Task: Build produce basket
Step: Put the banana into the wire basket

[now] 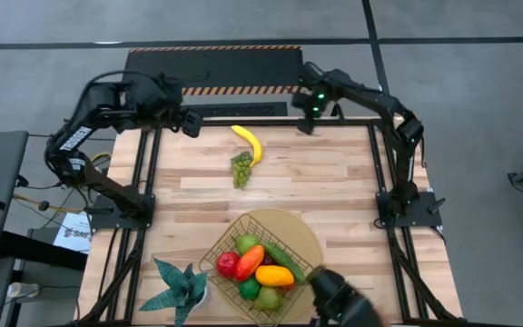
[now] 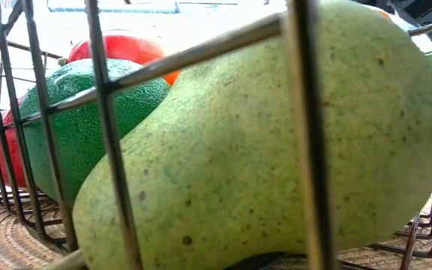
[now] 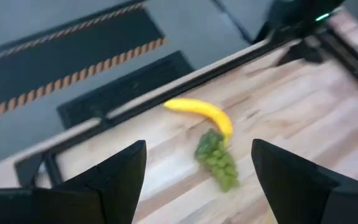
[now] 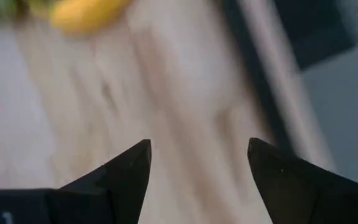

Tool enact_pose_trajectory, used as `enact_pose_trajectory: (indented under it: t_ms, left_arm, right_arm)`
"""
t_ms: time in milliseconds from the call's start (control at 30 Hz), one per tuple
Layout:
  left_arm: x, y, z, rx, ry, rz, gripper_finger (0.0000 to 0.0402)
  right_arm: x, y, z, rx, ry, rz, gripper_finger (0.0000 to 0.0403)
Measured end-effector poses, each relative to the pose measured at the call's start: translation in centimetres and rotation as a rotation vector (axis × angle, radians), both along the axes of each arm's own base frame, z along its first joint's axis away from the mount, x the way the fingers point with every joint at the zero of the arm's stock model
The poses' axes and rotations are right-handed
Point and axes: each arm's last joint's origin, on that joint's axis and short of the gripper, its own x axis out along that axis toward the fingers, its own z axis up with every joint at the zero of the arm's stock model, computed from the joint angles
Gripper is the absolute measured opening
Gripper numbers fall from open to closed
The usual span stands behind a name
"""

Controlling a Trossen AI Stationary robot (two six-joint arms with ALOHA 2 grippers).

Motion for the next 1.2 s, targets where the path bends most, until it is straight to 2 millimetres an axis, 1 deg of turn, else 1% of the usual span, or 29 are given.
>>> enact_pose_trajectory:
  t_ms: [67, 167, 233, 267, 300, 367, 433, 533, 600, 700, 767, 833, 933, 1000, 1033, 1100, 1200]
  left_arm:
    - [0.3, 0.1, -1.2, -0.019, 0.024, 0.049, 0.0277]
    - [0.4, 0.1, -2.7, -0.046, 0.045, 0.106, 0.0277]
    - [0.6, 0.1, -3.5, -0.056, 0.044, 0.130, 0.0277]
    - [0.8, 0.2, -3.8, -0.054, 0.039, 0.147, 0.0277]
    - [1.1, 0.3, -4.2, -0.056, 0.034, 0.162, 0.0277]
    - [1.5, 0.4, -4.8, -0.063, 0.024, 0.181, 0.0277]
    - [2.3, 0.7, -5.5, -0.055, -0.002, 0.183, 0.0277]
    - [3.6, 1.2, -6.7, -0.048, -0.041, 0.172, 0.0277]
    - [4.4, 1.7, -7.6, -0.059, -0.071, 0.150, 0.0277]
    - [5.4, 2.4, -9.1, -0.079, -0.104, 0.130, 0.0277]
    - [5.9, 2.7, -10.2, -0.092, -0.117, 0.123, 0.0277]
    - [6.2, 2.9, -11.4, -0.112, -0.113, 0.112, 0.0277]
    - [6.7, 3.0, -13.2, -0.147, -0.108, 0.099, 0.0277]
    - [6.9, 3.1, -14.3, -0.167, -0.114, 0.092, 0.0277]
    - [7.1, 3.1, -14.9, -0.174, -0.121, 0.096, 0.0277]
    - [7.5, 3.2, -15.5, -0.185, -0.167, 0.105, 0.0277]
    - [8.0, 3.7, -16.2, -0.189, -0.227, 0.111, 0.0277]
  right_arm:
    - [-1.6, -1.0, -1.3, 0.098, -0.030, -0.048, 0.0286]
    - [-3.5, -2.5, -3.5, 0.141, -0.130, -0.102, 0.0286]
    - [-4.0, -2.7, -5.3, 0.169, -0.204, -0.058, 0.0286]
    - [-3.9, -2.6, -5.6, 0.191, -0.255, -0.035, 0.0286]
    - [-3.4, -2.5, -5.6, 0.197, -0.302, -0.018, 0.0286]
    - [-1.8, -2.2, -4.8, 0.141, -0.349, 0.019, 0.0286]
    - [-0.1, -1.4, -4.4, 0.053, -0.321, 0.057, 0.0286]
    - [2.3, 0.1, -4.6, -0.101, -0.258, 0.156, 0.0286]
    - [3.8, 1.0, -4.9, -0.145, -0.265, 0.249, 0.0286]
    - [5.2, 2.8, -5.0, -0.191, -0.226, 0.354, 0.0286]
    - [5.7, 3.7, -4.9, -0.243, -0.173, 0.424, 0.0286]
    - [5.6, 4.2, -4.3, -0.307, -0.139, 0.518, 0.0286]
    - [5.8, 4.0, -2.9, -0.491, -0.129, 0.761, 0.0286]
    - [6.0, 3.8, -2.8, -0.574, -0.123, 0.863, 0.0286]
    - [6.5, 3.7, -3.1, -0.607, -0.127, 0.890, 0.0286]
    - [6.9, 3.5, -3.5, -0.631, -0.136, 0.889, 0.0286]
    - [7.3, 3.4, -3.5, -0.633, -0.151, 0.811, 0.0286]
